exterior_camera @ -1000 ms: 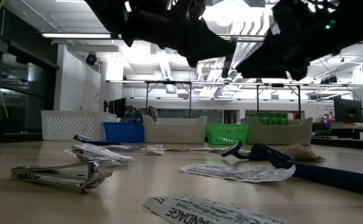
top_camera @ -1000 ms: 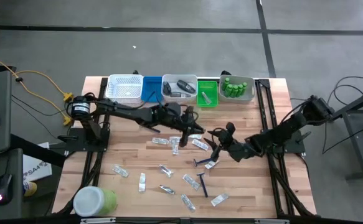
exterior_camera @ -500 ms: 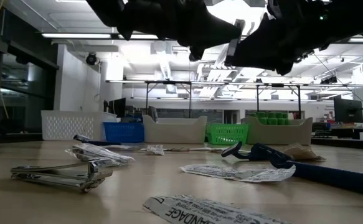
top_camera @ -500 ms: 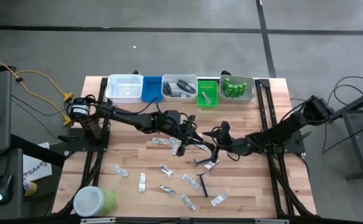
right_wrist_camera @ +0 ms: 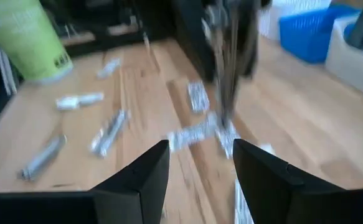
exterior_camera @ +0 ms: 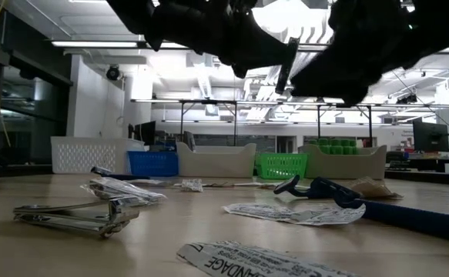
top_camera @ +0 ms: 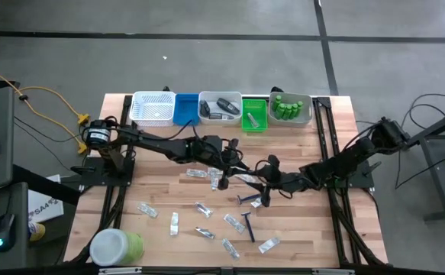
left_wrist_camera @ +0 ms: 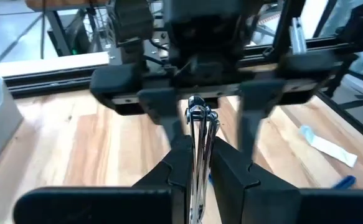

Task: Pick & Place Travel size toiletries
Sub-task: Put the nail cutter into the green bin

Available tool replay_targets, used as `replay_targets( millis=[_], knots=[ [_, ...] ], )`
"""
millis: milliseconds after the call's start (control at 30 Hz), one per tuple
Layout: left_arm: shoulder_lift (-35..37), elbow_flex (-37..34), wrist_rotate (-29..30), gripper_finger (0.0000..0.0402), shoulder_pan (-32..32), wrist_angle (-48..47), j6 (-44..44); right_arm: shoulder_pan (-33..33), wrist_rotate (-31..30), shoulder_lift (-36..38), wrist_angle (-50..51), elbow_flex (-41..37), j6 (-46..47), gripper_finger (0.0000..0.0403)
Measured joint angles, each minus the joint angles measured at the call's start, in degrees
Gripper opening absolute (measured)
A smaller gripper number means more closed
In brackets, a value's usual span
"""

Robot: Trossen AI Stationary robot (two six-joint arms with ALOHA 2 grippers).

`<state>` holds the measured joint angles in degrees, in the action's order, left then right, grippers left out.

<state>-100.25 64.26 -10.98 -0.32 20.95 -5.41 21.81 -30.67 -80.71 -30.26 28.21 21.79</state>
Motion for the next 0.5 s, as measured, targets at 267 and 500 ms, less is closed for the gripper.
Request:
replay_targets(
  millis=[267,500],
  knots=[
    [0.0,0.0,-0.2,0.0037,-0.1,0.1,-0.2,-0.2,-5.0,0.0,-5.8,0.0,-6.0,0.0171],
    [0.0,0.0,-1.4,0.0037,-0.1,1.1,-0.1,-0.2,-3.4,0.0,-9.6,0.0,-8.5,0.0171]
  ],
)
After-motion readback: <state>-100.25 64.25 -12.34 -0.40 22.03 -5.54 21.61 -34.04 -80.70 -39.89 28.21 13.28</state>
